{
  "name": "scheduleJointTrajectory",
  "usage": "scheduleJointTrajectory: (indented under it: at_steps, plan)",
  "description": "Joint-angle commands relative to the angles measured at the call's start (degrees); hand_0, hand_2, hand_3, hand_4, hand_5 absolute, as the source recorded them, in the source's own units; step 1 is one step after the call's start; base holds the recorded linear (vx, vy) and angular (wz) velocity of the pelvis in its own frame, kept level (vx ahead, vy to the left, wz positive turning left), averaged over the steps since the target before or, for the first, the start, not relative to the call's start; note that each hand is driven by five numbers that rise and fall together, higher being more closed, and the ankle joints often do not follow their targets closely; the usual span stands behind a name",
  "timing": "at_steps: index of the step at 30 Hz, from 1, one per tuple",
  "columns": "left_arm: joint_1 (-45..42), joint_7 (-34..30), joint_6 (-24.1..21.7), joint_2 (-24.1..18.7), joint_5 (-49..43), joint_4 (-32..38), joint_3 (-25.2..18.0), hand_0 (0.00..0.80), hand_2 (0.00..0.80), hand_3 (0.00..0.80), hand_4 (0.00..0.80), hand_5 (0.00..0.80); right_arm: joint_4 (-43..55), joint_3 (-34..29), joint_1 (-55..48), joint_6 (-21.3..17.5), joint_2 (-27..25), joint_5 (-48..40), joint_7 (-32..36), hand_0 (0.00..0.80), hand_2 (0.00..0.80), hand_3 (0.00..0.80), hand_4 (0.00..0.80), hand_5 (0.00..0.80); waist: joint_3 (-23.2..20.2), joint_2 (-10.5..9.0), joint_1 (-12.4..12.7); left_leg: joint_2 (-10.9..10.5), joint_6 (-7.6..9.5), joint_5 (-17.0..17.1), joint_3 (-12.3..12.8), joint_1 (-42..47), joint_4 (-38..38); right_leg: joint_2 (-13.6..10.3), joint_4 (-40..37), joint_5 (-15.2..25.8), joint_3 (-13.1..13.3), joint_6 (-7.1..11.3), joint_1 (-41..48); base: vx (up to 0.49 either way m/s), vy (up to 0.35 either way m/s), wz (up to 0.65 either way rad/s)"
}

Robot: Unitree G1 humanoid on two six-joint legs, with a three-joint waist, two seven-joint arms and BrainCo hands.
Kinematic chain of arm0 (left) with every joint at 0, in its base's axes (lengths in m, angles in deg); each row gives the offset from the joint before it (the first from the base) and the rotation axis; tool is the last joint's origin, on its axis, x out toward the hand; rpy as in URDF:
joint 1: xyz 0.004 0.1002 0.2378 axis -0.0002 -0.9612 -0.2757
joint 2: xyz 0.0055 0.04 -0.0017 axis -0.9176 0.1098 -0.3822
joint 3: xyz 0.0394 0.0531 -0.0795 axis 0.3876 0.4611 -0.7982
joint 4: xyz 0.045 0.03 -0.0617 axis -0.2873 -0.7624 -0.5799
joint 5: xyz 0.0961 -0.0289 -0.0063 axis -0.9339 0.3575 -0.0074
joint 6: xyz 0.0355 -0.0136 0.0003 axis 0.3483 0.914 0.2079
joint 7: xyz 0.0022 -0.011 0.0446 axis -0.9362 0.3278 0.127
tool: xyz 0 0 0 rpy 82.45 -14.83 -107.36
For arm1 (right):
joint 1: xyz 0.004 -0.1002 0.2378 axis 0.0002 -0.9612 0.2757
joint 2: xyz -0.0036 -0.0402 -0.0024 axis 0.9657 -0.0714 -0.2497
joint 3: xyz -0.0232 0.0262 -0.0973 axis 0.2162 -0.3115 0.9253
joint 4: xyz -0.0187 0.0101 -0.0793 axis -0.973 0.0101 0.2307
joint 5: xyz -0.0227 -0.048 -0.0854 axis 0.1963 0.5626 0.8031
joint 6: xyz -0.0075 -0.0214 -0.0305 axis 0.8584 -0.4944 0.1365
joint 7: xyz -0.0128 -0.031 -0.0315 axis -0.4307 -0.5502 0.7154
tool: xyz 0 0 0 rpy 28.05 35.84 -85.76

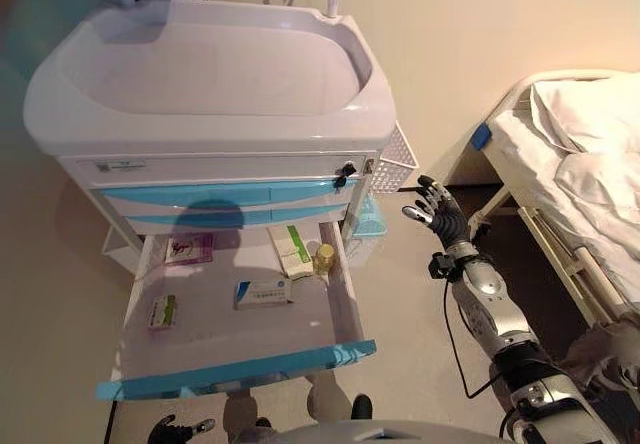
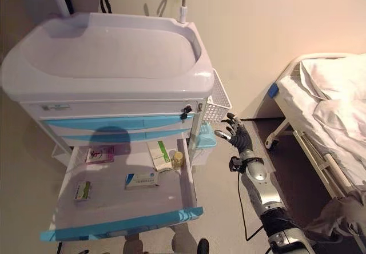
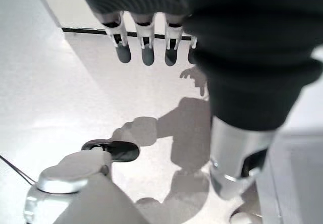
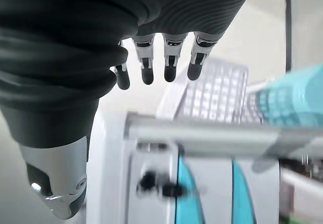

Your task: Open the drawer and pick up the medicine

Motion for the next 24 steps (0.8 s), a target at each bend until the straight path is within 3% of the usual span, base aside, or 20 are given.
scheduleJointTrajectory:
  at_steps: [1,9,24]
  plan:
    - [2.45,1.58,-0.69,-2.91,-2.47,-0.37,-1.1,0.0,0.0,0.0,0.0,0.0,4.79,1.22,5.45,-3.0,0.85,1.37,1.56,0.0,0.0,0.0,0.0,0.0,1.7,-1.47,1.18,-2.8,2.31,1.99,-5.94,-7.07,2.4,-0.35,3.08,-4.27,-2.96,3.43,2.6,-0.009,-0.028,0.1]
    - [4.02,2.61,-0.8,-3.62,-2.31,0.28,0.54,0.0,0.0,0.0,0.0,0.0,3.86,8.18,11.01,-2.2,2.48,4.48,2.0,0.0,0.0,0.0,0.0,0.0,7.06,-1.33,2.91,-3.52,2.23,1.52,-7.63,-9.13,6.24,-0.53,6.16,-5.74,-4.33,2.77,2.04,-0.048,-0.027,0.15]
    - [4.24,3.46,-0.57,-5.51,-3.39,0.49,0.58,0.0,0.0,0.0,0.0,0.0,3.58,13.98,15.3,-1.35,4.28,6.67,2.91,0.0,0.0,0.0,0.0,0.0,10.54,-2.99,5.26,-3.7,2.06,1.89,-9.46,-10.42,7.05,-0.56,8.65,-6.77,-5.87,2.34,0.48,-0.014,-0.019,0.07]
